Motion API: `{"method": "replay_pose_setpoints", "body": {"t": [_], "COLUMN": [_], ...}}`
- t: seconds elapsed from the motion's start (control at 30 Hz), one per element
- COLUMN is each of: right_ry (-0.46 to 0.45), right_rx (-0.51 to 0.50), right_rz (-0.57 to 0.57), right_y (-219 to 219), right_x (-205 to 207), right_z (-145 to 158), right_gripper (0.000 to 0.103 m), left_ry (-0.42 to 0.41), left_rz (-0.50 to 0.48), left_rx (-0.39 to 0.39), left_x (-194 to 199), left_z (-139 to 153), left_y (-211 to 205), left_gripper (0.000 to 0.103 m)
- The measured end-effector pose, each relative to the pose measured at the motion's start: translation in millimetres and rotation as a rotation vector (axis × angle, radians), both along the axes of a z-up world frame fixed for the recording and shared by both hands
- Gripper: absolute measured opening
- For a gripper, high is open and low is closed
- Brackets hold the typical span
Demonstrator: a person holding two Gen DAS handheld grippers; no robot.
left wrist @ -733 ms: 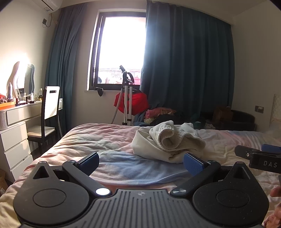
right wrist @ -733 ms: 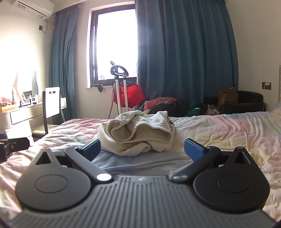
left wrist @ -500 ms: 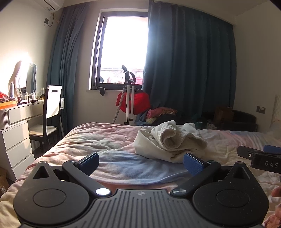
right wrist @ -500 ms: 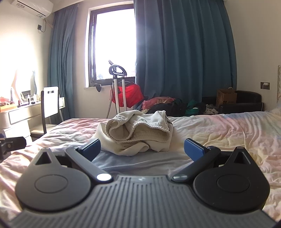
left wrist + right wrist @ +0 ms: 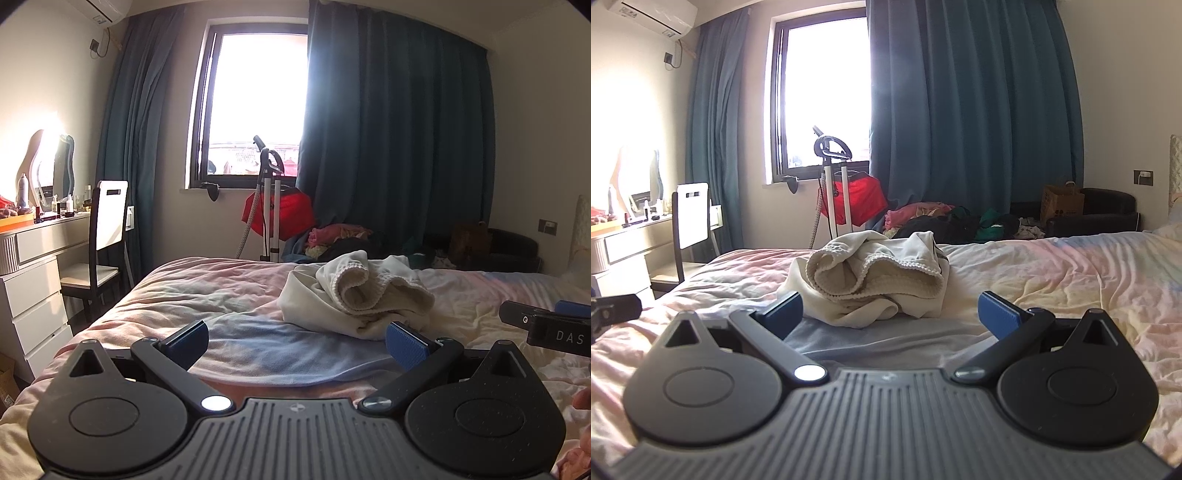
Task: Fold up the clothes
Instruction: 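Move both grippers toward the cream sweatpants on the bed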
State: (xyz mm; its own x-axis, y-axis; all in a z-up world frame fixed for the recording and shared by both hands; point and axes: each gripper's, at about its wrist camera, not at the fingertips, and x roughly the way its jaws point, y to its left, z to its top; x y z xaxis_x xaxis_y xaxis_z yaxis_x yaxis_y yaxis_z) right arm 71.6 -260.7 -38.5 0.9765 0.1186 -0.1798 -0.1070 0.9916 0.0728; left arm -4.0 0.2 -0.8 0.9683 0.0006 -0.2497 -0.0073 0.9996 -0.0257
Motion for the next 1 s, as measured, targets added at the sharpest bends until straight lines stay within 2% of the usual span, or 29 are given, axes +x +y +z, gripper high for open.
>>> {"method": "replay_pose_setpoints", "body": {"t": [0.47, 0.6, 0.7, 0.83, 0.93, 1.0], "right_ry": [0.007, -0.004, -0.024, -0.078, -0.081, -0.073], "right_rx": [-0.004, 0.053, 0.074, 0.146, 0.235, 0.229], "right_rz": [-0.006, -0.011, -0.028, -0.112, -0.090, -0.051], "right_y": [0.7, -4.0, -5.5, -12.3, -24.6, -29.7], "right_x": [-0.5, -3.6, -4.3, 4.7, 25.8, 41.5], "right_z": [1.5, 7.6, 16.7, 36.0, 57.0, 69.9], "right_gripper": [0.103, 0.103, 0.103, 0.103, 0.103, 0.102], "left_ry": [-0.001, 0.013, 0.026, 0.040, 0.070, 0.089], "left_rz": [0.004, -0.005, -0.009, -0.005, 0.002, 0.004], "left_rx": [-0.008, -0.037, -0.030, -0.010, -0.013, -0.012], "left_x": [-1.0, 0.5, 2.2, 4.8, 10.4, 16.8], "left_z": [0.1, -2.1, -6.4, -13.8, -21.1, -26.9], "left_y": [1.5, 3.0, 2.0, -0.7, -3.0, -6.7], "left_gripper": [0.103, 0.103, 0.103, 0.103, 0.103, 0.103]}}
